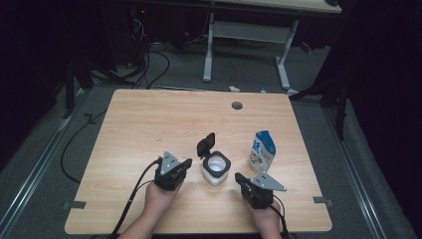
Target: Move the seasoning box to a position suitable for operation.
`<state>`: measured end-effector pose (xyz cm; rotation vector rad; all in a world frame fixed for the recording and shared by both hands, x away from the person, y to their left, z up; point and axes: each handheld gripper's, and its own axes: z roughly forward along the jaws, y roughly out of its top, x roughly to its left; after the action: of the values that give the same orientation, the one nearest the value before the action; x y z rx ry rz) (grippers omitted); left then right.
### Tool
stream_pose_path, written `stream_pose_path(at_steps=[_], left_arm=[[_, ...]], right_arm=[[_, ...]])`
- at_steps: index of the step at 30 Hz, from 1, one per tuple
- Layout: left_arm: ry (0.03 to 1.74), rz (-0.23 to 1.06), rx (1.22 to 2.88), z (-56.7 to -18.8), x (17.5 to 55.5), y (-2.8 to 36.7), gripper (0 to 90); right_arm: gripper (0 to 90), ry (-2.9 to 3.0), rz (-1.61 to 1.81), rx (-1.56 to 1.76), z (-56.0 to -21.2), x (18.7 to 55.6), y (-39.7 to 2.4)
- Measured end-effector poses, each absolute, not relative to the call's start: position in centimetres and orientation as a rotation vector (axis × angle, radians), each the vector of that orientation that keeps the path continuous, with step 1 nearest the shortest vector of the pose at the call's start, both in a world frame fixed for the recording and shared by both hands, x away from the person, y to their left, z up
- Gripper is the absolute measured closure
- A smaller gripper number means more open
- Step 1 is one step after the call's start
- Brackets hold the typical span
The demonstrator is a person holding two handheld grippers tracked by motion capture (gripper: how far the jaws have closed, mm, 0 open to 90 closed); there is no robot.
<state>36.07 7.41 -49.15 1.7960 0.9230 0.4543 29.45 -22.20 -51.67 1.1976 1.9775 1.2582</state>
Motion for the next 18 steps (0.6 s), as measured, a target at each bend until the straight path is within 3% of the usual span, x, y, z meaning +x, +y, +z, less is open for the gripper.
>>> stream_pose_path(at_steps=[18], left_arm=[[0.874, 0.444, 1.748, -46.3, 37.1, 5.7, 90.0]], right_arm=[[90.0, 2.005, 1.247, 1.189, -51.9, 30.7, -20.7]])
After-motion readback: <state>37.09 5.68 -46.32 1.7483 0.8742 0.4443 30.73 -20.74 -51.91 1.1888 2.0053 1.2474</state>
